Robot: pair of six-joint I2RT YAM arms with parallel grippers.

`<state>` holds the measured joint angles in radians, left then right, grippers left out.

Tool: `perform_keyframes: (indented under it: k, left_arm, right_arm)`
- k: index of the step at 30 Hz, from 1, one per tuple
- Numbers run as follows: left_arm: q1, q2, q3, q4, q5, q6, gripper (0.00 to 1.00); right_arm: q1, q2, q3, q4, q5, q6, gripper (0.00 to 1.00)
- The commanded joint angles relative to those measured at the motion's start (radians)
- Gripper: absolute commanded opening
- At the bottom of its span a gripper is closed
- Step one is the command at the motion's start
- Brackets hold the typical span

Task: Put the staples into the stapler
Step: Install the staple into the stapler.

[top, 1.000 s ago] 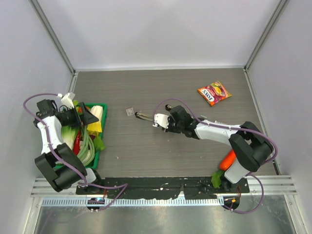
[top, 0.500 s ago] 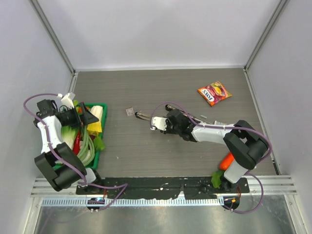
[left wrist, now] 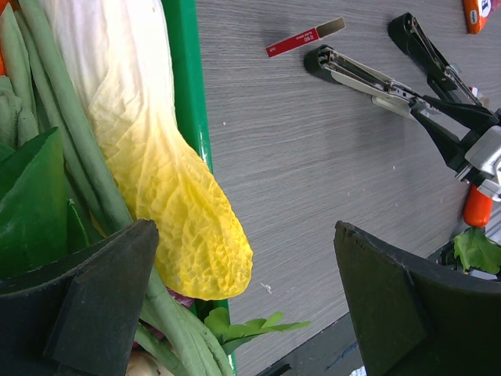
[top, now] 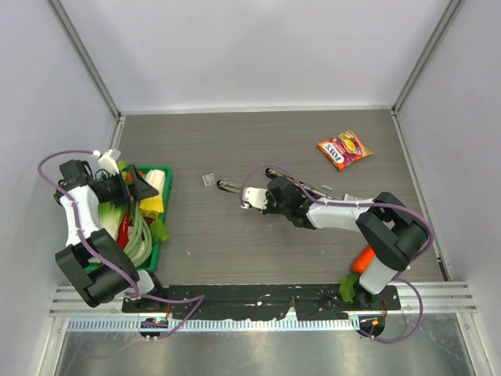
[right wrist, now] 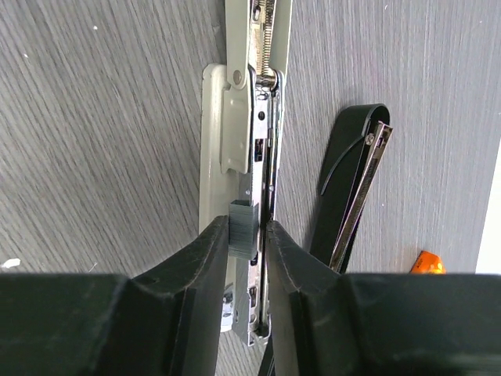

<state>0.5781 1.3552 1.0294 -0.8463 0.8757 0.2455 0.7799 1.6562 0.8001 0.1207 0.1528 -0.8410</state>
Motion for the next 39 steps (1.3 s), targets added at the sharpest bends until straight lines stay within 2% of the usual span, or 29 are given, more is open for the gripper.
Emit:
perform_keyframes:
  k: [1, 6, 10, 14, 27, 36, 39]
  left_arm:
    - [0.009, 0.005, -0.002, 0.0, 0.012, 0.017, 1.0]
    - [0.009, 0.004, -0.002, 0.0, 0.011, 0.018, 1.0]
    - [0.009, 0.004, -0.002, 0.0, 0.011, 0.018, 1.0]
    - [0.009, 0.005, 0.0, -0.002, 0.011, 0.018, 1.0]
    - [0.009, 0.007, 0.0, -0.002, 0.009, 0.02, 1.0]
    - [0.009, 0.015, 0.001, 0.001, 0.005, 0.018, 1.0]
    - [0.009, 0.015, 0.001, 0.0, 0.002, 0.018, 1.0]
  right_arm:
    - [0.007, 0.011, -0.01, 0.048, 0.017, -0.012, 0.29]
    - [0.007, -0.004, -0.021, 0.062, 0.011, -0.018, 0.16]
    - [0.007, -0.026, -0.024, 0.066, -0.005, -0.01, 0.11]
    - [0.002, -0.045, -0.004, 0.031, -0.041, 0.017, 0.11]
    - [-0.065, -0.065, 0.183, -0.358, -0.324, 0.198, 0.08]
    - [-0.221, -0.085, 0.223, -0.378, -0.505, 0.27, 0.08]
    - [-0.235, -0.082, 0.214, -0.382, -0.527, 0.269, 0.08]
